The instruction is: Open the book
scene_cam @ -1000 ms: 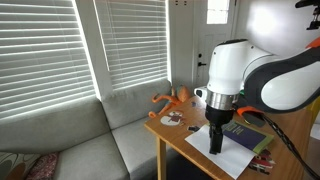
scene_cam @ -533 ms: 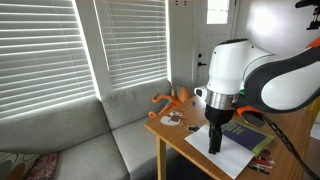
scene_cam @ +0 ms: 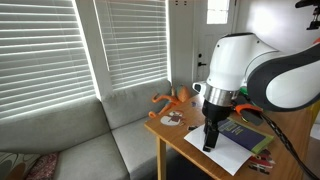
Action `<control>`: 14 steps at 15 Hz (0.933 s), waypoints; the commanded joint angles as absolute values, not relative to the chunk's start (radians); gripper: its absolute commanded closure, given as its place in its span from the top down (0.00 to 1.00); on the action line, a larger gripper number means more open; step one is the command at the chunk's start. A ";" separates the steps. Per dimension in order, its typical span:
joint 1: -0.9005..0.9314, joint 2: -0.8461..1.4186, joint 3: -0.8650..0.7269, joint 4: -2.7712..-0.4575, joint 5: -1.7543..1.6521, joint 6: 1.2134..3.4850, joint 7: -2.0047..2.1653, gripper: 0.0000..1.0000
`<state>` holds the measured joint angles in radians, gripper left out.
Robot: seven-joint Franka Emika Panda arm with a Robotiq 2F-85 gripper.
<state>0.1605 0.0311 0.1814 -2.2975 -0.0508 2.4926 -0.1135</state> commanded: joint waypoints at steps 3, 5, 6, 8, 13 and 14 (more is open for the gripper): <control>0.168 -0.012 0.184 -2.319 -0.038 2.541 -0.095 1.00; 0.168 -0.024 0.183 -2.320 -0.029 2.548 -0.097 1.00; 0.168 -0.032 0.183 -2.320 -0.023 2.549 -0.098 1.00; 0.168 -0.048 0.182 -2.322 -0.018 2.554 -0.097 1.00; 0.173 -0.094 0.179 -2.324 0.072 2.573 -0.125 1.00; 0.174 -0.104 0.177 -2.325 0.090 2.577 -0.129 1.00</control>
<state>0.1611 -0.0537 0.1842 -2.2983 0.0212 2.5512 -0.1119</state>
